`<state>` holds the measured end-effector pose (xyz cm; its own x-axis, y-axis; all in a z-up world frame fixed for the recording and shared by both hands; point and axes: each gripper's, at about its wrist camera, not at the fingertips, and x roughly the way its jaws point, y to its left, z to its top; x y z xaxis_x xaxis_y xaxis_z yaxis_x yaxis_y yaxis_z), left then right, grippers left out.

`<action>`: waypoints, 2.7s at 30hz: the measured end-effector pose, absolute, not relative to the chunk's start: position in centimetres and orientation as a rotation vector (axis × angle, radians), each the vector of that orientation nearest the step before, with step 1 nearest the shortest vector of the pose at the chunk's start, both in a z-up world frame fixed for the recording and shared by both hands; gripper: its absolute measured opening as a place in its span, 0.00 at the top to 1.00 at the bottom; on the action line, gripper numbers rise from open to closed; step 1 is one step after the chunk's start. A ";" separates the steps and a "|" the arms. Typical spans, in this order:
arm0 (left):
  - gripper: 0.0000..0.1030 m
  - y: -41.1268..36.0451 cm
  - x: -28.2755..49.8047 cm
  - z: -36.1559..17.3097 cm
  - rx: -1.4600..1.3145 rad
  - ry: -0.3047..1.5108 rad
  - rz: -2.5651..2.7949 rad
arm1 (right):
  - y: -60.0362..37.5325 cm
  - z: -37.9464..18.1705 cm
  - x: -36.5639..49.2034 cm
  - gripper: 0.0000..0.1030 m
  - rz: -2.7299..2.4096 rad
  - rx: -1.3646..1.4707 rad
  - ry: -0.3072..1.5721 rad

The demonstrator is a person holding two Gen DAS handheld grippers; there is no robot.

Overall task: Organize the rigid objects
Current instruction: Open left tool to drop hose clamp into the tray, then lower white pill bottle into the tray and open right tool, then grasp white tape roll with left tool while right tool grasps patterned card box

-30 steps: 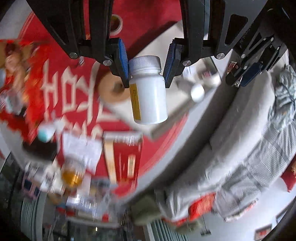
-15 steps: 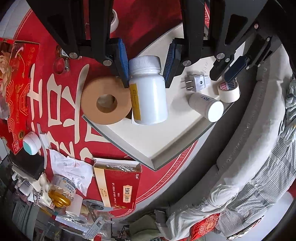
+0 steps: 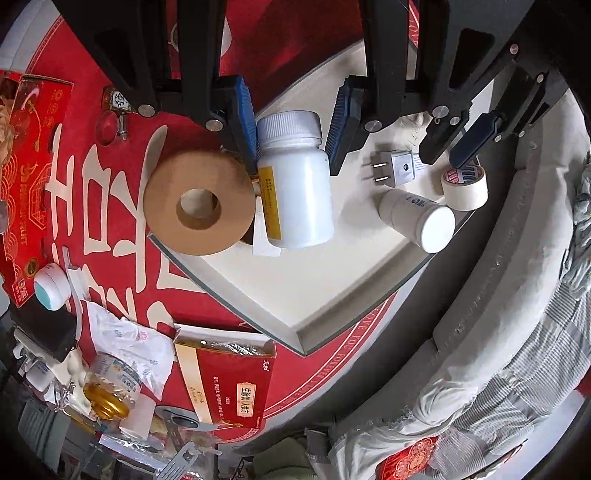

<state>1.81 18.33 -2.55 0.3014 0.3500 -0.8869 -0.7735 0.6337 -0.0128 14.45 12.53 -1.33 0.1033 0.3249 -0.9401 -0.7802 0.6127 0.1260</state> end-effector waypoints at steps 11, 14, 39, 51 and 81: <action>0.00 18.3 1.1 -1.1 -0.451 0.956 0.794 | 13.0 0.5 13.3 0.00 0.896 -0.541 1.066; 0.00 18.4 1.1 -1.0 -0.474 0.962 0.772 | 12.8 0.7 13.3 0.00 0.893 -0.539 1.074; 0.00 18.4 0.8 -0.3 -0.448 0.992 0.807 | 12.2 0.0 14.4 0.00 0.958 -0.428 1.228; 0.00 16.3 2.0 0.1 -0.392 1.018 0.772 | 10.6 0.3 15.2 0.00 0.941 -0.417 1.238; 0.00 8.1 1.4 -3.5 -0.313 1.157 0.610 | 3.5 -8.2 22.4 0.00 0.845 -0.333 1.288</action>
<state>1.44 8.11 -3.49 0.2662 0.2866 -0.9203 -0.5969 0.7987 0.0761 22.38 3.49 -8.19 0.0401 0.3629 -0.9310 -0.7096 0.6663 0.2292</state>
